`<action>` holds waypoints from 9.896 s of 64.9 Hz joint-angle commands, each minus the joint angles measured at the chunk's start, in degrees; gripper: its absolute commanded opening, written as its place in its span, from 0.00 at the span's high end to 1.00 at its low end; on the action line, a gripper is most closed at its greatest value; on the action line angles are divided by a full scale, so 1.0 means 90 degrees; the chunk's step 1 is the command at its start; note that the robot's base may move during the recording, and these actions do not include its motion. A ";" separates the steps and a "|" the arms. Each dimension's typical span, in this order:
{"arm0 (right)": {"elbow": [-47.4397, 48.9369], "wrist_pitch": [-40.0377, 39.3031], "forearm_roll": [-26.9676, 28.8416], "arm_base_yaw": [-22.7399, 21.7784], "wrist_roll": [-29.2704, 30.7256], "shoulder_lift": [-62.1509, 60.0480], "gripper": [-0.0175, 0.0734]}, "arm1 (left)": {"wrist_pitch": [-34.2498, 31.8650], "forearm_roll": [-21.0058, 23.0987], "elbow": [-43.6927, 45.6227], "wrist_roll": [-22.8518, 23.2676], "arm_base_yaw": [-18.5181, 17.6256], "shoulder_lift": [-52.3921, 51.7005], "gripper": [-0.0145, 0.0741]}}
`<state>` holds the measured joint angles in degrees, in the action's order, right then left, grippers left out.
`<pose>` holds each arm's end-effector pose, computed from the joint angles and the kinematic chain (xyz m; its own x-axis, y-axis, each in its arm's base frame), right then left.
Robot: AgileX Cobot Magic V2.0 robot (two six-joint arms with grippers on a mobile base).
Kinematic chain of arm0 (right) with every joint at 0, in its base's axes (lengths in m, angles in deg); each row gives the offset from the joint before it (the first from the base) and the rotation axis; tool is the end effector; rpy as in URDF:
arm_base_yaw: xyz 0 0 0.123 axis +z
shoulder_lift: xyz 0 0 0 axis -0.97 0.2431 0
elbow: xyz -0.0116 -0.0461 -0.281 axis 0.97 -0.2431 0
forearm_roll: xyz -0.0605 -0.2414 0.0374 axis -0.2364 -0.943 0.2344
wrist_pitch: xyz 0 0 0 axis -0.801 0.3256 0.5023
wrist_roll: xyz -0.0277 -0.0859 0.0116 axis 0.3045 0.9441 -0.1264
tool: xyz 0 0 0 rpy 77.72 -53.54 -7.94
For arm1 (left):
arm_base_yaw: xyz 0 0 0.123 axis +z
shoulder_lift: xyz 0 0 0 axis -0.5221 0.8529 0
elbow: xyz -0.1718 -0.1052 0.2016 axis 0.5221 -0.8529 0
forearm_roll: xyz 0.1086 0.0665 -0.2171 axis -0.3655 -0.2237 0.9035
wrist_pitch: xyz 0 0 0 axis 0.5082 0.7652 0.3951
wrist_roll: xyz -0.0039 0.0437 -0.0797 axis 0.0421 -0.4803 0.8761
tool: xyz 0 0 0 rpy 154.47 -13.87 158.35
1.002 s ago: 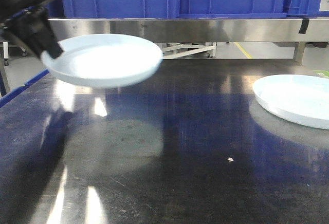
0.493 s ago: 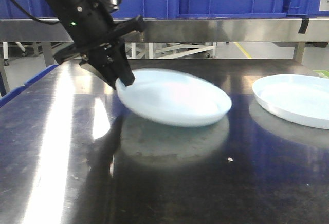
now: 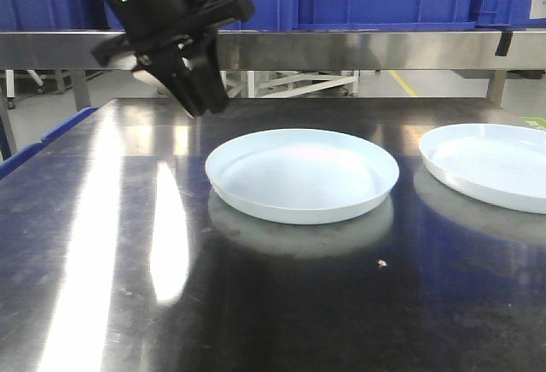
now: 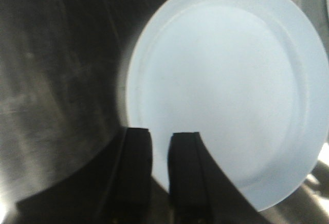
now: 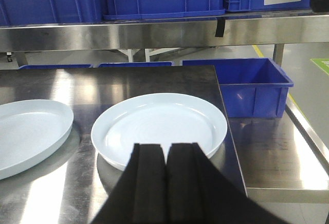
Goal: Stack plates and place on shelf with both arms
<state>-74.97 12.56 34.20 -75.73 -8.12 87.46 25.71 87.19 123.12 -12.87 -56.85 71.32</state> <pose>0.0567 0.0007 0.1955 -0.0221 0.1008 -0.9947 -0.0061 0.9949 0.1010 0.3625 -0.1997 0.2651 -0.8548 0.3230 -0.4062 0.4531 0.8460 -0.2810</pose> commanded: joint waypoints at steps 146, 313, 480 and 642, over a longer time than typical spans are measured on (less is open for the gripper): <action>0.0013 -0.0877 0.0165 0.0010 -0.0011 -0.0095 0.75 | -0.5433 -0.1759 -0.7677 0.0009 0.2494 -0.9573 0.74; 0.8587 0.4479 0.0916 -0.1797 0.1959 1.1464 0.32 | -0.5433 -0.1759 -0.7677 0.0009 0.2494 -0.9573 0.74; 0.9369 0.4425 0.2578 0.1103 0.1562 1.1737 0.45 | -0.5433 -0.1759 -0.7677 0.0009 0.2494 -0.9573 0.74; 0.5189 -0.0941 0.1989 0.0761 0.1175 0.7913 0.75 | -0.5433 -0.1759 -0.7677 0.0009 0.2494 -0.9573 0.74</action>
<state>-26.15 12.88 52.16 -68.33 2.29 165.30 -18.50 71.20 52.31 -12.91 -34.36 -15.05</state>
